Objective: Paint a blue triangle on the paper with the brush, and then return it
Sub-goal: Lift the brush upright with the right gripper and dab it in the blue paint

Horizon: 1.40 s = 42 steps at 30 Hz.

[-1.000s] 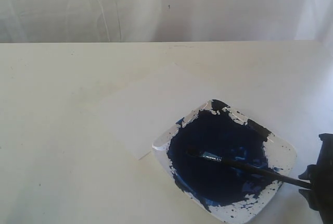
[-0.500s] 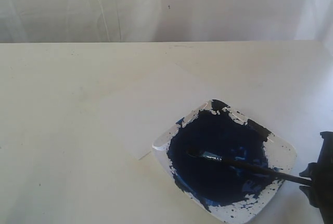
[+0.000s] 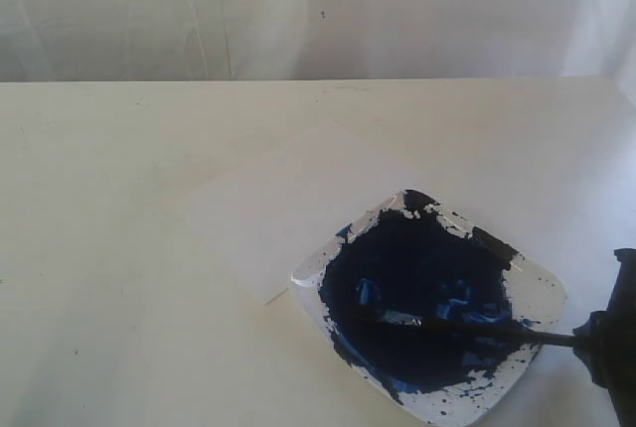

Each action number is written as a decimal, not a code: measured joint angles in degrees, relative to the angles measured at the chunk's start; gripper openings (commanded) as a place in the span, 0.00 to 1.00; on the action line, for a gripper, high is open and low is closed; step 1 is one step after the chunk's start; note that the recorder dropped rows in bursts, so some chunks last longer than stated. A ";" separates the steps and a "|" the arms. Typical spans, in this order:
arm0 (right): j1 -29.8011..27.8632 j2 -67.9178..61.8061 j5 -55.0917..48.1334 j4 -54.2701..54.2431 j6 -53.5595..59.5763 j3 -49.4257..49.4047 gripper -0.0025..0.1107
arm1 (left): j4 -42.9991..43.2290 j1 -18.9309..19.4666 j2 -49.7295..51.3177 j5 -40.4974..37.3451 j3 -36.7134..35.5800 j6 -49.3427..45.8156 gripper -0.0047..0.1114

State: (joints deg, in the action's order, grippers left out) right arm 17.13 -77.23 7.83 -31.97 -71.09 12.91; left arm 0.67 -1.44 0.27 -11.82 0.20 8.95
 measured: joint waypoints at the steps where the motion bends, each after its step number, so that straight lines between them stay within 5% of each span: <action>1: 0.00 0.00 0.31 0.00 0.00 0.00 0.08 | 0.00 0.00 0.00 0.00 0.00 0.00 0.04; 7: 0.00 4.26 4.49 0.34 0.63 -0.10 0.07 | 0.00 0.00 0.00 0.00 0.00 0.00 0.04; 11: 0.00 11.99 14.64 4.42 12.59 -0.10 0.07 | 0.00 0.00 0.00 0.00 0.00 0.00 0.04; 15: 0.00 16.84 20.73 17.23 27.84 3.07 0.07 | 0.00 0.00 0.00 0.00 0.00 0.00 0.04; 18: 0.00 17.25 21.27 37.62 36.20 8.78 0.07 | 0.00 0.00 0.00 0.00 0.00 0.00 0.04; 25: 0.10 17.25 17.21 72.20 28.43 19.31 0.02 | 0.00 0.00 0.00 0.00 0.00 0.00 0.04; 30: 0.10 16.73 19.83 83.71 22.64 20.49 0.02 | 0.00 0.00 0.00 0.00 0.00 0.00 0.04; 35: 0.10 7.89 31.11 87.92 21.17 20.49 0.02 | 0.00 0.00 0.00 0.00 0.00 0.00 0.04; 42: 0.10 1.27 32.84 90.21 21.17 20.59 0.02 | 0.00 0.00 0.00 0.00 0.00 0.00 0.04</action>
State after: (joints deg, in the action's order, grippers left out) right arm 17.23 -75.96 40.67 58.24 -49.91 33.50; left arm 0.67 -1.44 0.27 -11.82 0.20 8.95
